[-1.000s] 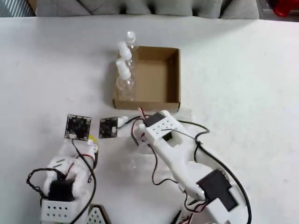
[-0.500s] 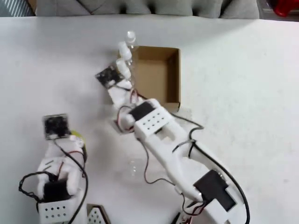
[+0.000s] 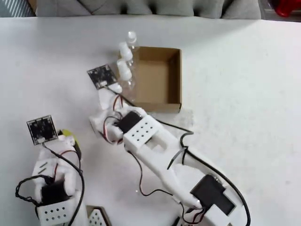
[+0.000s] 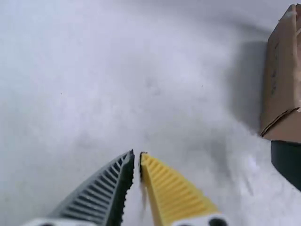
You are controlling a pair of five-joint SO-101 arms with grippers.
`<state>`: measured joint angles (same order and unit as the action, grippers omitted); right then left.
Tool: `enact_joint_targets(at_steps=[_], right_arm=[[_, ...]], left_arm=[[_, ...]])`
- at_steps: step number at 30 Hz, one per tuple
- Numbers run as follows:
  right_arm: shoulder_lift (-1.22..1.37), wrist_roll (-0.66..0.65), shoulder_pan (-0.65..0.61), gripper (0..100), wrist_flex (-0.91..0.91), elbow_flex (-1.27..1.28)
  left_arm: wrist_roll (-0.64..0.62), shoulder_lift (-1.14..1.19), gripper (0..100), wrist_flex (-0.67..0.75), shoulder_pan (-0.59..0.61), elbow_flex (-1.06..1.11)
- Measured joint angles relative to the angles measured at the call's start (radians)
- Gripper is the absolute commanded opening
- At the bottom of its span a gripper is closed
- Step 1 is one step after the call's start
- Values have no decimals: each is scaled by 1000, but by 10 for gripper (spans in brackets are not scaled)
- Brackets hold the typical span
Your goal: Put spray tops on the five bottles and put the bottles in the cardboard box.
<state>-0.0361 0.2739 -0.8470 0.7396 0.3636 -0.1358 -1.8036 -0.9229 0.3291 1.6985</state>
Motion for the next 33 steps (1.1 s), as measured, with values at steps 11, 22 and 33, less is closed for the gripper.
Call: enact_joint_targets(at_steps=[11, 22, 33], right_arm=[[-163, -226, 130, 92, 448, -195], [-239, -578, 302, 16, 694, -212], [31, -985, 293, 16, 631, -212]], left_arm=[[0, 0, 22, 17, 0, 0], [0, 0, 22, 17, 0, 0], [0, 0, 22, 17, -8, 0]])
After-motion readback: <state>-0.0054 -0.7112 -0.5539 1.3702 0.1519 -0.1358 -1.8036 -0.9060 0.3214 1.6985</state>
